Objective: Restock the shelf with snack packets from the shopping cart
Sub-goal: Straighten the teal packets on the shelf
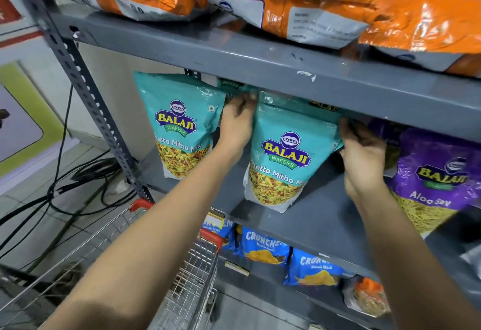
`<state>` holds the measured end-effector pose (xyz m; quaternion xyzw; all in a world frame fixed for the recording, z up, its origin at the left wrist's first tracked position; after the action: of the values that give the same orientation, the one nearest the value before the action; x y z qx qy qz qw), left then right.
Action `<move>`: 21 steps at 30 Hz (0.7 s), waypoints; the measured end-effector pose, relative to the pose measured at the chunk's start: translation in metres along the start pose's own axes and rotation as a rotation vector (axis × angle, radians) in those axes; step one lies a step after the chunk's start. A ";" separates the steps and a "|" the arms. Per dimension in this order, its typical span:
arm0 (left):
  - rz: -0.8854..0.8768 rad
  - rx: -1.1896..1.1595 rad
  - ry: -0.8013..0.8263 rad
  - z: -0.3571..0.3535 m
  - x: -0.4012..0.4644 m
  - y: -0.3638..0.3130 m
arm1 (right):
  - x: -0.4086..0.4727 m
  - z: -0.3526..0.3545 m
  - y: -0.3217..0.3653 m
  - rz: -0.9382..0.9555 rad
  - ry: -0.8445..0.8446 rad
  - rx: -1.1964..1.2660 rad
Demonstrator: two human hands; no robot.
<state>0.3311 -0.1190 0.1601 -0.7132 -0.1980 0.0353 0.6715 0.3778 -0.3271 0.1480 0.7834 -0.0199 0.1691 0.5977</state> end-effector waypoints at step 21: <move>0.338 0.693 -0.465 0.147 -0.105 0.159 | -0.072 0.011 -0.152 -0.478 0.323 -0.398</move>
<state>0.2252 -0.0183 -0.0313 -0.4416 -0.2010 0.3680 0.7932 0.3482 -0.3060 -0.0167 0.5971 0.2264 0.1387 0.7569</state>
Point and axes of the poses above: each hand's wrist, its own x-axis towards the middle knuckle, its own z-axis out of the back of the hand, y = z × x, the point moved 1 cm from there along x, towards the middle knuckle, and after that the axes turned 12 degrees about y, right-handed, at the moved point
